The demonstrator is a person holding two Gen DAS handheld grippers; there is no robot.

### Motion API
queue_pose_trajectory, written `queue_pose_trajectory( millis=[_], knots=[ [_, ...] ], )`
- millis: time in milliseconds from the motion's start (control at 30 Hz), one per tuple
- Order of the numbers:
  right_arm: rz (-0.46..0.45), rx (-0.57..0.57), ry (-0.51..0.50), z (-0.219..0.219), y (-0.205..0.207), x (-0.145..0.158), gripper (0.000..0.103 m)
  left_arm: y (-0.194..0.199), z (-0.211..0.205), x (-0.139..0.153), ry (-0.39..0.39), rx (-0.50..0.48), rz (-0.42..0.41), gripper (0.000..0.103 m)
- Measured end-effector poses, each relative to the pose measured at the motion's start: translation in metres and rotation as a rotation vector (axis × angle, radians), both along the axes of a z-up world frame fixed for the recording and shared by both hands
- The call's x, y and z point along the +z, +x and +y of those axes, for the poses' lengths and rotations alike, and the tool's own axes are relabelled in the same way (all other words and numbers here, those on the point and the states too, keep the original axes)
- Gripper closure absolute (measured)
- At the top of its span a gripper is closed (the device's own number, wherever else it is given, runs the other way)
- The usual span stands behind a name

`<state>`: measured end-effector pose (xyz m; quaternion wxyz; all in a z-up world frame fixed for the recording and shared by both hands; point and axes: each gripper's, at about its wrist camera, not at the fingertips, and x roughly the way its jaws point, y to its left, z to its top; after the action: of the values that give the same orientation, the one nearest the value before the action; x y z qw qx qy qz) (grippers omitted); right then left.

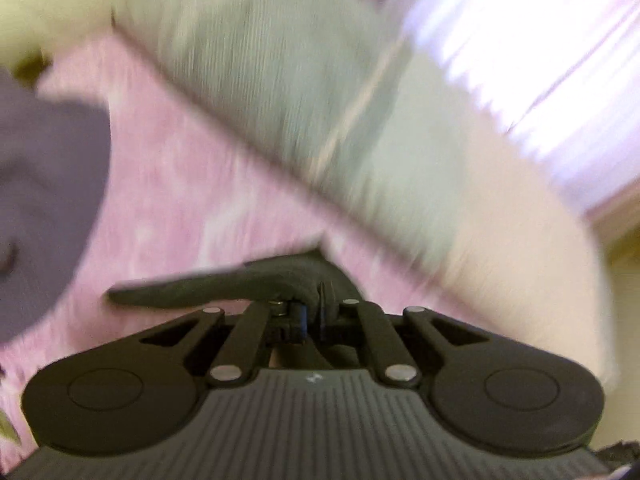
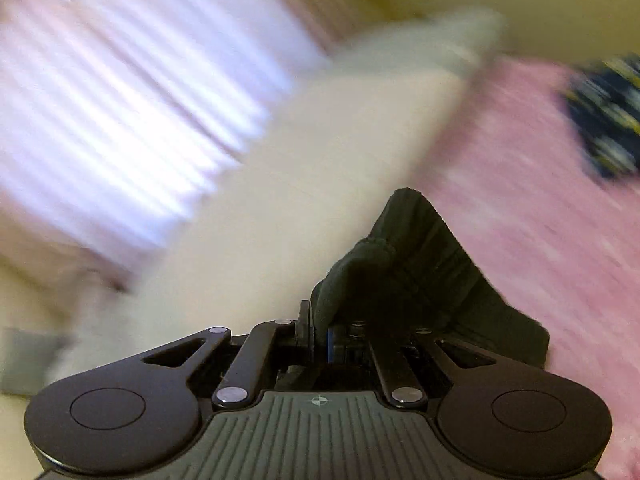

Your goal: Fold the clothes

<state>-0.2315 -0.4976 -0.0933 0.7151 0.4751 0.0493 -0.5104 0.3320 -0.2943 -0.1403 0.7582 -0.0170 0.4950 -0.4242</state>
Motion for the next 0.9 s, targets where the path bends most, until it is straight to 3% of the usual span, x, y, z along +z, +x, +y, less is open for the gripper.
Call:
queue_pose_trajectory(
  millis=[133,267,333,400,500,567,600,633,667,700,767,900],
  knots=[
    [-0.134,0.073,-0.183,0.007,0.011,0.072,0.099,-0.003,0.057,0.096,-0.191,0.035,-0.12,0.098],
    [-0.207,0.062,-0.266,0.036,-0.027,0.101,0.099,-0.042,0.12,0.135,-0.258,0.028,-0.176,0.096],
    [-0.209,0.04,-0.242,0.054,-0.061,0.09,0.099,-0.071,0.151,0.127,-0.235,0.015,-0.181,0.095],
    [-0.165,0.013,-0.179,0.074,-0.1,0.066,0.099,-0.101,0.18,0.096,-0.164,0.012,-0.14,0.09],
    [-0.029,-0.051,0.084,0.098,-0.165,-0.002,0.099,-0.143,0.218,0.024,0.036,0.05,-0.037,0.078],
    [0.101,-0.066,0.323,0.111,-0.205,-0.049,0.099,-0.164,0.244,-0.036,0.216,0.109,0.074,0.08],
    [0.173,-0.068,0.451,0.117,-0.224,-0.072,0.084,-0.171,0.253,-0.054,0.286,0.129,0.103,0.08],
    [0.245,-0.07,0.579,0.123,-0.244,-0.096,0.061,-0.178,0.262,-0.071,0.354,0.148,0.127,0.08],
    [0.29,-0.072,0.661,0.128,-0.261,-0.11,0.053,-0.184,0.271,-0.087,0.421,0.167,0.151,0.081],
    [0.303,-0.075,0.692,0.133,-0.277,-0.115,0.051,-0.189,0.278,-0.093,0.457,0.187,0.161,0.081],
    [0.291,-0.067,0.701,0.132,-0.294,-0.111,0.051,-0.19,0.284,-0.079,0.437,0.195,0.148,0.081],
    [0.307,-0.03,0.522,0.109,-0.29,-0.06,0.049,-0.202,0.252,-0.02,0.354,0.135,0.045,0.078]
  ],
)
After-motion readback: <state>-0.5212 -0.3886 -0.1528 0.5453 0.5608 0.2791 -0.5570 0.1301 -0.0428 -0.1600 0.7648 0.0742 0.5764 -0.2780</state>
